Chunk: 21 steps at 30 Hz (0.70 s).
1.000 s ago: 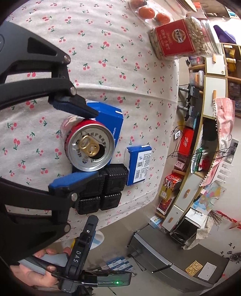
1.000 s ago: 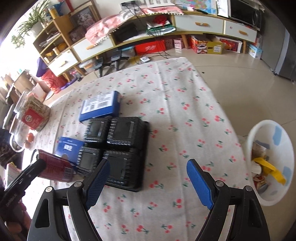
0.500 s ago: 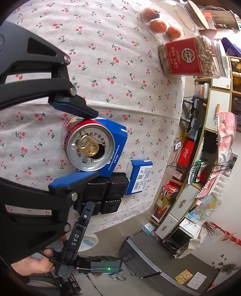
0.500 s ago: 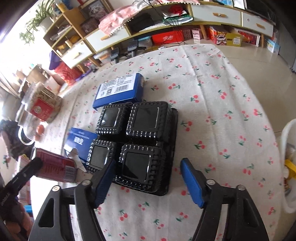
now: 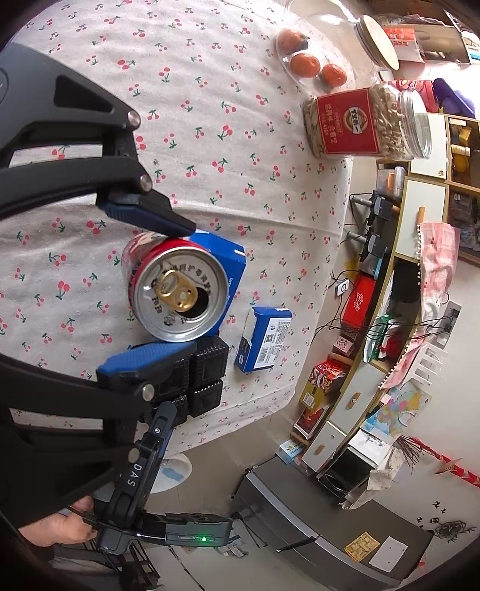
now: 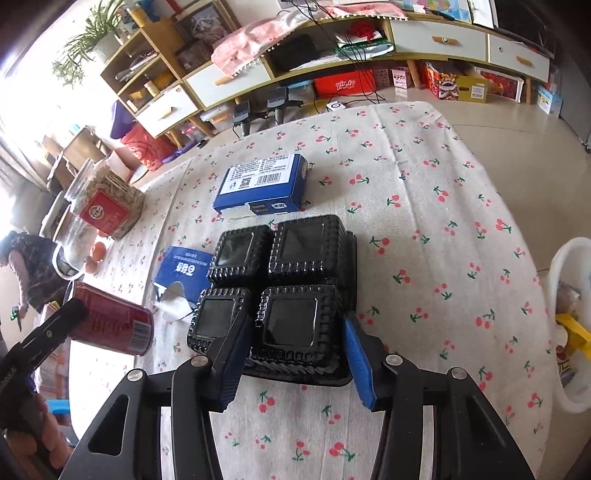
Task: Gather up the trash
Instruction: 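Carry the red can and black tray over the bucket and open both grippers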
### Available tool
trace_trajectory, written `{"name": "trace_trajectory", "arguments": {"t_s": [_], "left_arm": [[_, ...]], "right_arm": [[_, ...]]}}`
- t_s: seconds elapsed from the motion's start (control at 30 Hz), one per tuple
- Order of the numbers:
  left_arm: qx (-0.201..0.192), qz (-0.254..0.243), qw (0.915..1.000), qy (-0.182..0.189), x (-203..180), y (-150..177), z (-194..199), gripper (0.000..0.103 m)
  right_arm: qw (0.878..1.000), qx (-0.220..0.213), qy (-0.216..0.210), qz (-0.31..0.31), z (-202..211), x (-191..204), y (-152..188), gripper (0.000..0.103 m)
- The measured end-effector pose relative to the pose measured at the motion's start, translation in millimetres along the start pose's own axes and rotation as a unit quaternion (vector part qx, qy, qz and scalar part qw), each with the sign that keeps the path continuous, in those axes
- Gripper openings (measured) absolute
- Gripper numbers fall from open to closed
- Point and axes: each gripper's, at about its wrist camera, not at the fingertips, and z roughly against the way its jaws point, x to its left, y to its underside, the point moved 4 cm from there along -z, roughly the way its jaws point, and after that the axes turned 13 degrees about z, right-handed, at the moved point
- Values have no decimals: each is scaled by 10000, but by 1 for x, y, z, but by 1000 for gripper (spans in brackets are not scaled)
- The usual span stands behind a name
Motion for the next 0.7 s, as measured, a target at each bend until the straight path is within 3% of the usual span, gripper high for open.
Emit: {"name": "trace_trajectory", "arguments": {"t_s": [0.43,0.7], "left_arm": [[48,-216,9994,268,-20,18,9,58],[-83,-552,9980,302,-34,33,17,58]], "right_arm": [[9992,-376,165,-8,46,-13,16,50],[9970,-680,305,-214,79,-46,33,50]]}}
